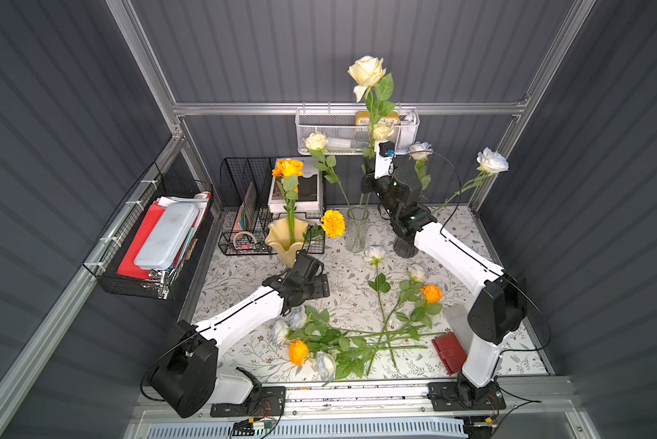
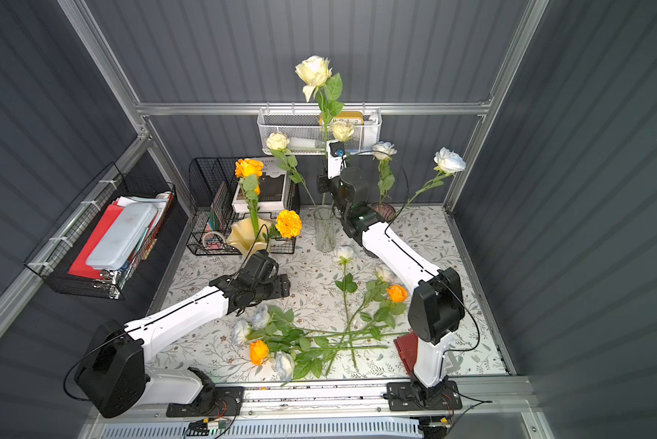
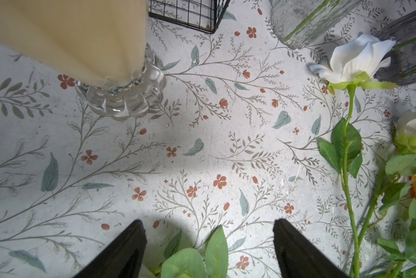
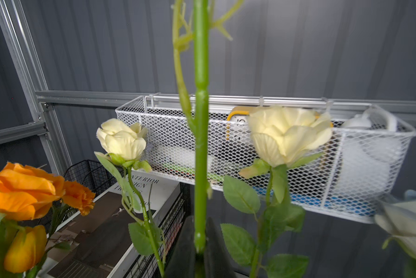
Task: Arrange the flowers in different vases according to their colors
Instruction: Insert the flower into the vase.
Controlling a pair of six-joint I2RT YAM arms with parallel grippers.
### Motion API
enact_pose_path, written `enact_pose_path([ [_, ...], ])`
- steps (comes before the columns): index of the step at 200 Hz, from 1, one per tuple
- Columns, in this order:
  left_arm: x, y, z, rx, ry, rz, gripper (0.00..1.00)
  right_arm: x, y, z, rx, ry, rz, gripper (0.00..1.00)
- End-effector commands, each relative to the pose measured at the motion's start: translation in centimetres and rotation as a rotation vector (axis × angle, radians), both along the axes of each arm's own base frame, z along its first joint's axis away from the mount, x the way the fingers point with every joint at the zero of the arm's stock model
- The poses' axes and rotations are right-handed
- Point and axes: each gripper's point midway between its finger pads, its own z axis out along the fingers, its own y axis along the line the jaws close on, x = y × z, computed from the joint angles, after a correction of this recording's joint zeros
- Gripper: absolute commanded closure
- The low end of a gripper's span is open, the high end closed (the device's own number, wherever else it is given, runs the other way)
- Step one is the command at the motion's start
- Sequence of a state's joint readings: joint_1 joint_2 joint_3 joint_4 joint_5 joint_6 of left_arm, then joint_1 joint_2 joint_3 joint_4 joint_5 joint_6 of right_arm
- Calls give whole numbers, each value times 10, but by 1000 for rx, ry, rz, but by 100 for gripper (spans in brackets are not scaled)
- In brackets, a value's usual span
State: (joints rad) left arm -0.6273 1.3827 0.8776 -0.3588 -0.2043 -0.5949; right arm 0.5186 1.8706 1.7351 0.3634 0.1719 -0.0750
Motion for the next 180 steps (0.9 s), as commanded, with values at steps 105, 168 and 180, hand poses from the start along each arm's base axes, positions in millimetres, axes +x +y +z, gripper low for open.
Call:
enact_pose_path([
  [105, -2, 4, -8, 5, 2, -13, 13, 21, 14, -88, -2, 44, 10, 100],
  [168, -2, 4, -7, 0, -5, -16, 13, 3, 4, -104, -30, 86, 8, 50],
  [180, -2, 3, -7, -1, -8, -17, 13, -5, -1, -102, -22, 84, 2, 42],
])
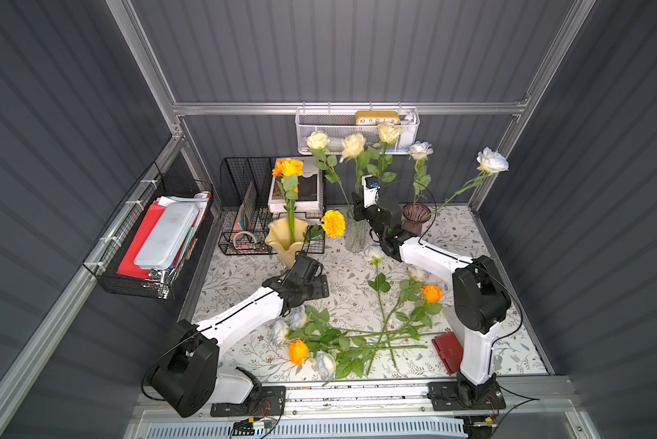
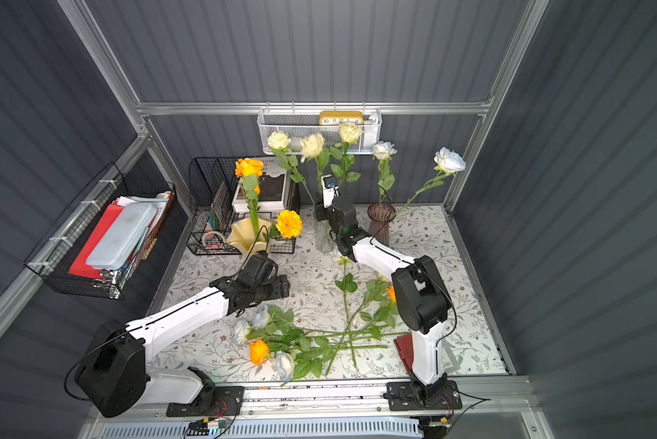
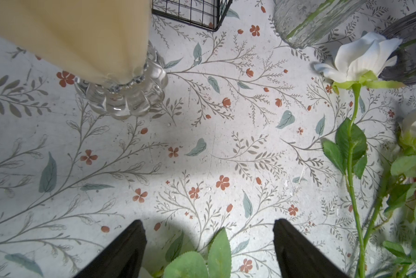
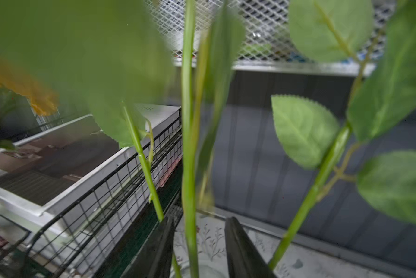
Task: Arrange the flowers in different vases according to their colors
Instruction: Insert the flower into the vase, then pick up the flower at the center of the board.
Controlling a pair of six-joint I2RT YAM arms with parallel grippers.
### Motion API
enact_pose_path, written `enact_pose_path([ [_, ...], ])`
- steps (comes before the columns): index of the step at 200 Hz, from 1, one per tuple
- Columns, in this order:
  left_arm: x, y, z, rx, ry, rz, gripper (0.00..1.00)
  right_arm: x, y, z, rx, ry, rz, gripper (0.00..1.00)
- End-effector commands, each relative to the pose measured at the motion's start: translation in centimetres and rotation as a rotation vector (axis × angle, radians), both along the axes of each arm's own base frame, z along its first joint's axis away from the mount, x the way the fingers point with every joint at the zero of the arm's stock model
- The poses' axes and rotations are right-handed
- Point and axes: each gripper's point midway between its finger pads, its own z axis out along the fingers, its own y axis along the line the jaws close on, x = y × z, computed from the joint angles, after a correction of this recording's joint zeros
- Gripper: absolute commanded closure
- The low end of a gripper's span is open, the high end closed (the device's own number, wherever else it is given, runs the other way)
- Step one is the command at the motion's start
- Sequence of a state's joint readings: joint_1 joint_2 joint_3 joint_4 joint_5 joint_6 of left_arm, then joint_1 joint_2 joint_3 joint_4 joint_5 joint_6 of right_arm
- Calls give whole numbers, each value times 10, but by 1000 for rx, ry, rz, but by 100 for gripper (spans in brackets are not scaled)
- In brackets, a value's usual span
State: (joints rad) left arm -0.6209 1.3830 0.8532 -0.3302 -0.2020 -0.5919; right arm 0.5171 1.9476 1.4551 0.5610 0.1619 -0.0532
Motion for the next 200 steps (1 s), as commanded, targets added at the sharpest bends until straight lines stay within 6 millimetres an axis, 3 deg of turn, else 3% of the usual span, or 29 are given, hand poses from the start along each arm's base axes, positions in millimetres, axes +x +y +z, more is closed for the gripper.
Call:
enact_pose_path([
  [1, -2, 1, -1, 2, -5, -20, 13, -19, -10, 33, 37, -60, -8, 41],
  [35, -3, 0, 1, -7, -9, -27, 13, -56, -23, 42, 49, 6, 14, 35],
  [64, -3, -1, 2, -13, -14, -34, 12, -105, -36, 19, 46, 204, 69, 34],
  [92, -5, -2, 7, -30, -30, -45, 12, -165, -43, -30, 49, 477, 137, 34],
  [122, -6, -4, 11, -46, -41, -54, 12, -234, -45, -111, 24, 823, 143, 35],
  [147, -6, -4, 11, -49, -43, -60, 12, -277, -50, -166, -38, 1077, 99, 35],
  [169, -6, -4, 11, -49, -44, -59, 12, -288, -59, -195, -67, 1172, 28, 36],
  [200, -7, -4, 11, -50, -43, -60, 12, -283, -71, -221, -148, 1229, -72, 37],
])
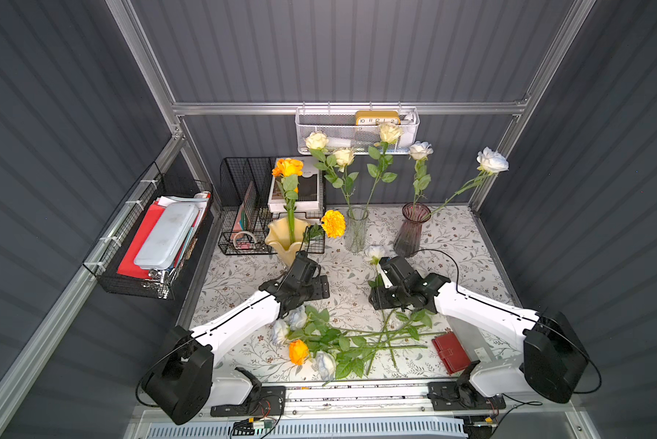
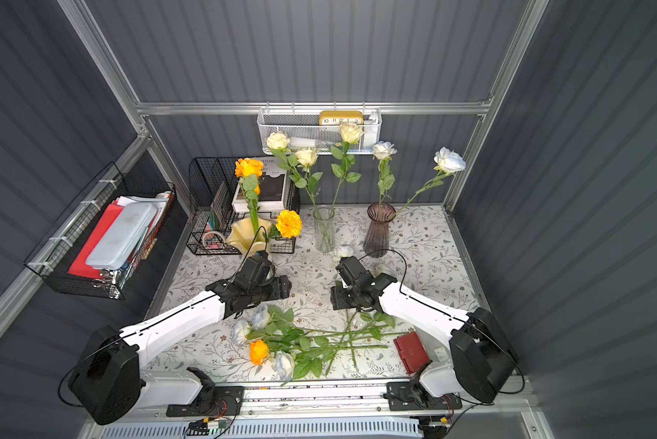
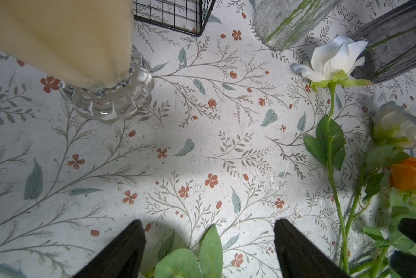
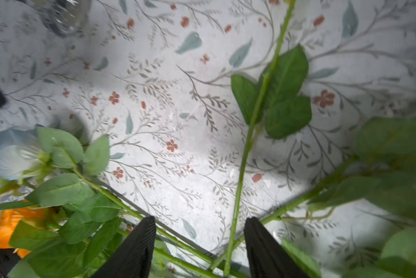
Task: Arrange the flowers in different vases according to their colors
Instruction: Pick up the flower at the center of the board.
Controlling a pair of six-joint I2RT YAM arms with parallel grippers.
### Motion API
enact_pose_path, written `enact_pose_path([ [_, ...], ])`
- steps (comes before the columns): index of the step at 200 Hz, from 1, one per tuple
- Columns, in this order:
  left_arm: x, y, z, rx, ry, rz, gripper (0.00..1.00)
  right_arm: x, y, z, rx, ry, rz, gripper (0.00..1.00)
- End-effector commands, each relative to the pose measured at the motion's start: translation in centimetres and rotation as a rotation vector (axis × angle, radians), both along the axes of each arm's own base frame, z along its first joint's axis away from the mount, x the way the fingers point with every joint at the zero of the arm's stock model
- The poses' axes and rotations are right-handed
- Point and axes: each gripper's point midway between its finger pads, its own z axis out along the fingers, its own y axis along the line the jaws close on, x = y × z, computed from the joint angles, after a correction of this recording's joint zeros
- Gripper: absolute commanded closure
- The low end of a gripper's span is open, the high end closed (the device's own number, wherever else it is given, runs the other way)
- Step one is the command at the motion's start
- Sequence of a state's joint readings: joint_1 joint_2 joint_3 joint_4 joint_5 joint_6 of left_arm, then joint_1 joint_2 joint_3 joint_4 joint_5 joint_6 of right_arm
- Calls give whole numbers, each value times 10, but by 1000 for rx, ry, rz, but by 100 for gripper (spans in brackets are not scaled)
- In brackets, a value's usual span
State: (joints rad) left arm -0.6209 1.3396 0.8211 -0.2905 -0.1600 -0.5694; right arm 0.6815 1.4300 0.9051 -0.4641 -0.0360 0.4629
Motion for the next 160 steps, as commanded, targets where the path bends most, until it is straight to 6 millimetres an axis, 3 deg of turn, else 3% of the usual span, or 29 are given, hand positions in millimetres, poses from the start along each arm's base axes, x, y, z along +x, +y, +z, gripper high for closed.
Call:
enact_pose_path([
  [1, -2, 1, 3, -5, -15, -17, 12, -5, -16, -19, -106, 89, -62, 37],
  [50, -2, 1, 3, -4, -14, -16, 12, 8, -11, -52, -198, 158, -33, 48],
  [66, -2, 2, 2, 0, -11, -16, 12, 15, -8, -61, -218, 170, -25, 58],
  [94, -1, 1, 1, 2, -10, -16, 13, 23, -12, -75, -284, 186, -19, 84],
  [130, -1, 2, 2, 4, -12, -14, 12, 35, -8, -64, -298, 153, 2, 100],
  [160, -1, 2, 1, 5, -10, -14, 12, 45, -11, -32, -294, 100, -3, 100],
])
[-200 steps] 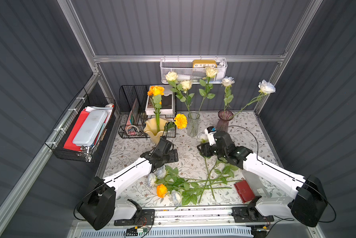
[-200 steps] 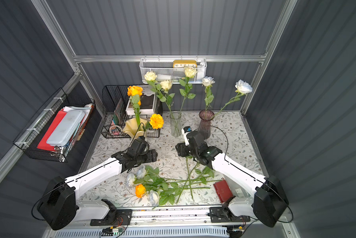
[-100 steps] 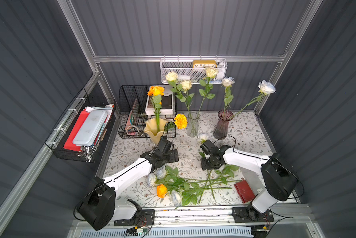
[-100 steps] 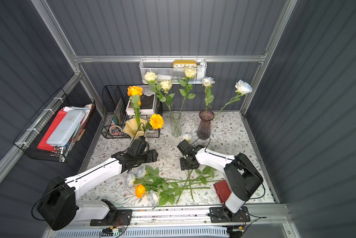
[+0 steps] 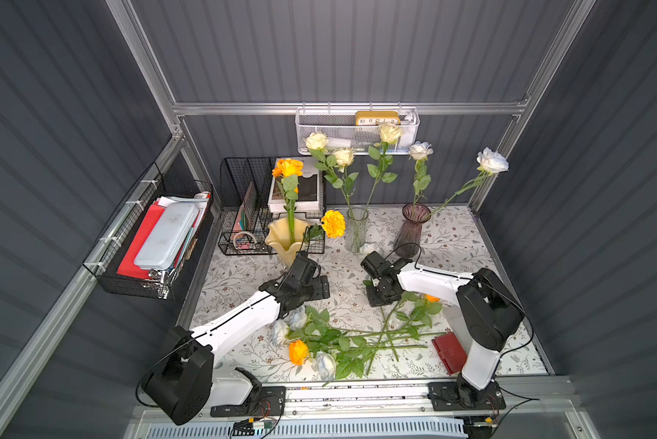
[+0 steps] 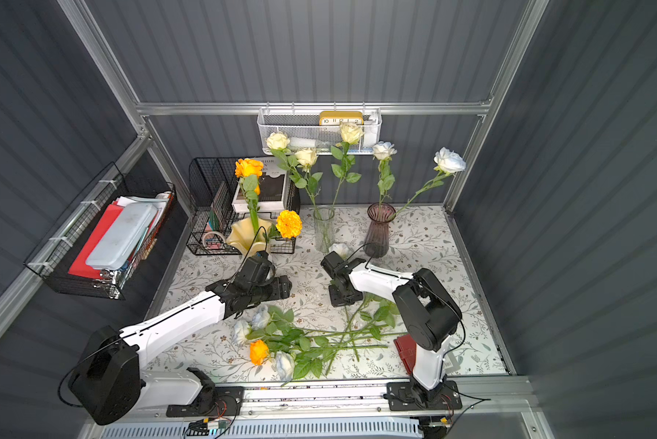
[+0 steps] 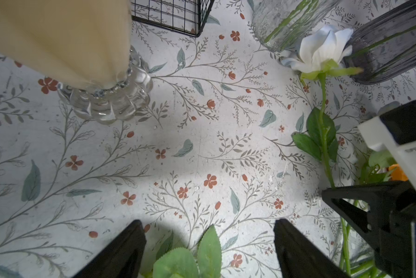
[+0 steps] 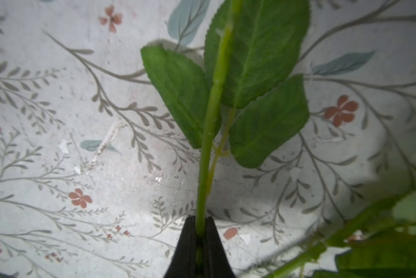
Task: Arrange the flowers in different vases according to their colors
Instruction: Pick up the flower at the center of the board.
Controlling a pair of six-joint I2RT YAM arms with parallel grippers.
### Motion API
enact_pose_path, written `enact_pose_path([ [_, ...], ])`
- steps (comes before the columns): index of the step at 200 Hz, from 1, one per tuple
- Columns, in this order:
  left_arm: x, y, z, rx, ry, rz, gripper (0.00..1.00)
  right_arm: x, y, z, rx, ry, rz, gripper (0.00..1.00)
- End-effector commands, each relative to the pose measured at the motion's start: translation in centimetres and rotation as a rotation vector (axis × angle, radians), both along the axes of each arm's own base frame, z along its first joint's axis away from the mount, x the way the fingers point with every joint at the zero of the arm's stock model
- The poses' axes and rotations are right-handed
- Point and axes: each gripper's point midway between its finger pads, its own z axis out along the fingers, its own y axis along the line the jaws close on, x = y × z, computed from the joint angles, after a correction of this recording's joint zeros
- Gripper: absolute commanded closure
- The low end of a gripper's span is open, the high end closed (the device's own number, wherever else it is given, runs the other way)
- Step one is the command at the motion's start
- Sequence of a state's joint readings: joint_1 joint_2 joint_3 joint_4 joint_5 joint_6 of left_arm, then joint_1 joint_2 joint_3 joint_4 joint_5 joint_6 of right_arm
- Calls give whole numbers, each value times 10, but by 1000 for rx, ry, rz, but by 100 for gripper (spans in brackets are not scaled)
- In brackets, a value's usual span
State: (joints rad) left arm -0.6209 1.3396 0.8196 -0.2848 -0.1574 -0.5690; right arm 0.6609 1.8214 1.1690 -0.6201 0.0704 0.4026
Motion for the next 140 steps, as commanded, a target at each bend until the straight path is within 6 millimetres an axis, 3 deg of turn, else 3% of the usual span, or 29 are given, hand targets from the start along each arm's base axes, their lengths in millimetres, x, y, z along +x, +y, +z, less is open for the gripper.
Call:
enact_pose_path([
  [1, -2, 3, 1, 10, -7, -13, 12, 9, -7, 28, -21, -49, 5, 100],
  [59, -1, 2, 0, 10, -5, -17, 12, 9, -29, 93, 45, -169, -20, 100],
  [82, -1, 2, 0, 9, -6, -16, 13, 26, -33, 119, 99, -339, -42, 100],
  [140, -1, 2, -1, 12, -1, -18, 13, 96, -41, 183, 140, -743, -110, 100],
])
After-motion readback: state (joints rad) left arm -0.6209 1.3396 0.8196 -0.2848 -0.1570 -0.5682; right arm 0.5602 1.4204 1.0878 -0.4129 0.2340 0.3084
